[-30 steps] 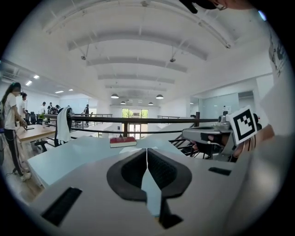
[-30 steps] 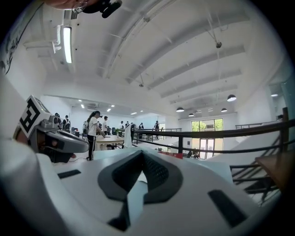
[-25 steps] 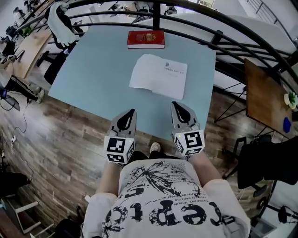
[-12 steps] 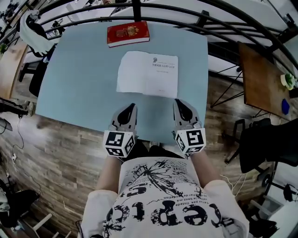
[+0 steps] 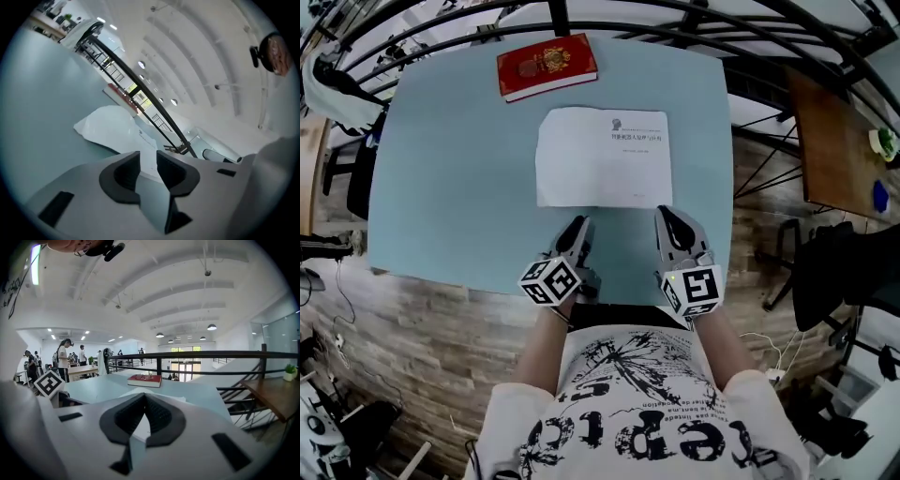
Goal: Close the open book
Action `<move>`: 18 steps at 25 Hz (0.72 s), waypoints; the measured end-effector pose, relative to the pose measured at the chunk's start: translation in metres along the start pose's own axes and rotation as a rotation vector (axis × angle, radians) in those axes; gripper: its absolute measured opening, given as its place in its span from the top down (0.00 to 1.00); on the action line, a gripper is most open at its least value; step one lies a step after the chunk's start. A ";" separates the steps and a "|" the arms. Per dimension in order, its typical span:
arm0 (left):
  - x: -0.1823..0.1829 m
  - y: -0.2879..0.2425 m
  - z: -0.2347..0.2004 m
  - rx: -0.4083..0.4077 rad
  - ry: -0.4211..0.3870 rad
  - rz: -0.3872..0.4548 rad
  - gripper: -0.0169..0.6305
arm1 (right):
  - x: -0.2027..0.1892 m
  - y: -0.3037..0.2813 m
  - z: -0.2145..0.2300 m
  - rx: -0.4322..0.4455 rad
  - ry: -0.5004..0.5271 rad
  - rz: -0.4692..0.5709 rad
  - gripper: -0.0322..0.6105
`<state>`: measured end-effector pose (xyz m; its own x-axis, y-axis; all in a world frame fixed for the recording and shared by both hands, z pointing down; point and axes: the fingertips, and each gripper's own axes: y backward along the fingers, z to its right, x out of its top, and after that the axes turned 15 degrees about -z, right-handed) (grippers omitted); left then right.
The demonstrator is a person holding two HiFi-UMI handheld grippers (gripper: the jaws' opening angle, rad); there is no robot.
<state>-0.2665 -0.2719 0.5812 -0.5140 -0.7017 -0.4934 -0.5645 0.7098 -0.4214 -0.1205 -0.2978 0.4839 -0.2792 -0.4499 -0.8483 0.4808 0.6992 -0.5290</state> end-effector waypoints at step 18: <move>0.032 -0.033 -0.082 -0.269 0.762 0.319 0.75 | -0.018 -0.033 0.008 -0.044 -0.034 -0.064 0.93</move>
<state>-0.3175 -0.3232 0.6416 -0.9118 -0.3903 0.1278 -0.4040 0.9083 -0.1082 -0.1250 -0.3172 0.5172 -0.2795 -0.5121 -0.8122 0.4262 0.6918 -0.5829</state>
